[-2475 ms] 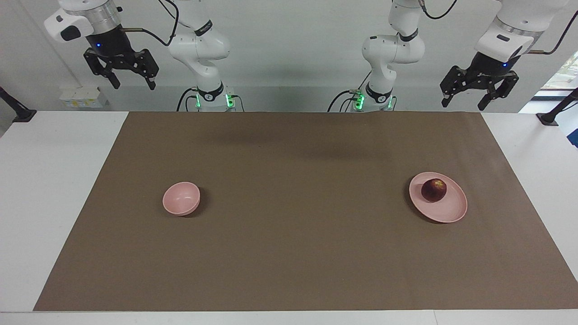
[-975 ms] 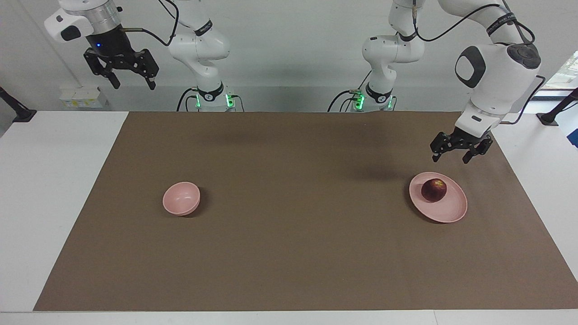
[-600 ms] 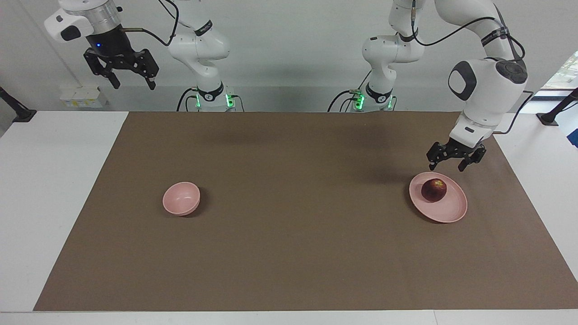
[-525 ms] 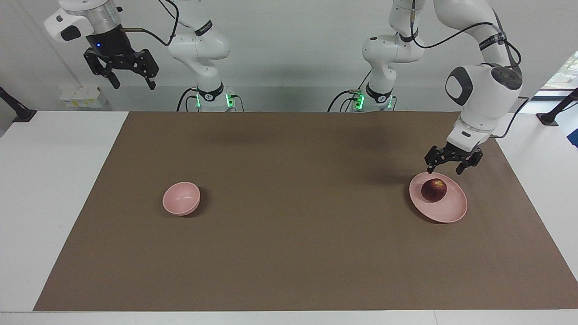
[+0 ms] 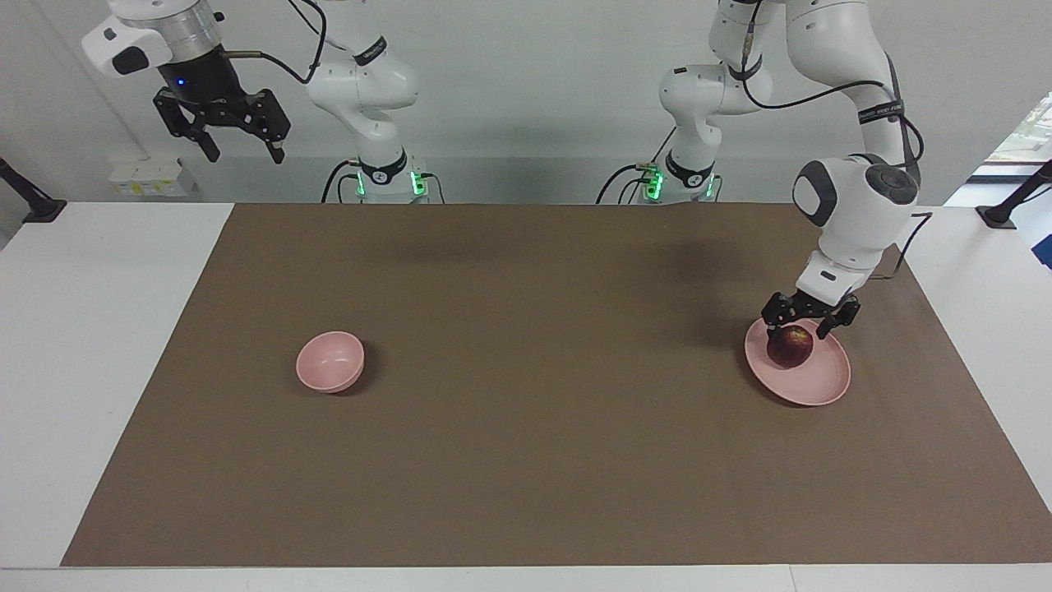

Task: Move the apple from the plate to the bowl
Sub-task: 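Reach the left gripper down over the apple on the pink plate, then close the left gripper on the red apple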

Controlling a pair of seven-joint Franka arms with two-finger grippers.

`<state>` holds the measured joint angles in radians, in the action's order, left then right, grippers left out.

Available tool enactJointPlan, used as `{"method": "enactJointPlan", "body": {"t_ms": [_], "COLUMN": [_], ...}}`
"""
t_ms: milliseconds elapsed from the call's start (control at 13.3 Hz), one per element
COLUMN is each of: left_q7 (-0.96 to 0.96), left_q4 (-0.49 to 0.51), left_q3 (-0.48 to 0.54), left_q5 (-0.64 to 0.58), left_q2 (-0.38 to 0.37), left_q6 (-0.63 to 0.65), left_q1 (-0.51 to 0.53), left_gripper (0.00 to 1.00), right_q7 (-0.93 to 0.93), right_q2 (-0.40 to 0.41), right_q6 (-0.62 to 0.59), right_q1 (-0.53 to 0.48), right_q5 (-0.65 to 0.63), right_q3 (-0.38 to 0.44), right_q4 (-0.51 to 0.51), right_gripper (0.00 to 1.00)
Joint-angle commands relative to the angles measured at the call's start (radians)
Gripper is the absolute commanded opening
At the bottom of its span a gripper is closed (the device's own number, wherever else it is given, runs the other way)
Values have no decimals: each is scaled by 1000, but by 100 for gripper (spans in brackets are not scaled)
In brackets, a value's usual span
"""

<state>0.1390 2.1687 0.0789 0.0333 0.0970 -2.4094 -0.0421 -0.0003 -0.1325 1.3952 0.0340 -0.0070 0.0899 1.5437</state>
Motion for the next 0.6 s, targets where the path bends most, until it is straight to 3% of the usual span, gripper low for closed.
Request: {"method": "enactJointPlan", "body": {"t_ms": [0,225,300,450,525], "left_q7": [16,19,21,21,21], "left_q4": [48,48,49,43,36], "left_q3": [-8,-8,-8,-8,-10], "left_q5": [4,4,4,4,4], "left_q2": [12,27,24,27,30], "left_q6": [-94,-111,-109,-102,-109], "left_q1": [18,18,16,14,13], "left_gripper": [100,97,85,38,19], "right_q7": [2,8,6,6,6], "right_q2": [-19,-19,-19,-19,-19], "right_q6": [-10,-2,1,1,1], "right_q1": [0,0,0,0,0], "right_q5": [-2,-4,-5,-4,-4], "right_q3": [-4,-2,-4,-4,-4], "right_q4": [16,15,15,15,15], "right_gripper": [100,100,100,100,100]}}
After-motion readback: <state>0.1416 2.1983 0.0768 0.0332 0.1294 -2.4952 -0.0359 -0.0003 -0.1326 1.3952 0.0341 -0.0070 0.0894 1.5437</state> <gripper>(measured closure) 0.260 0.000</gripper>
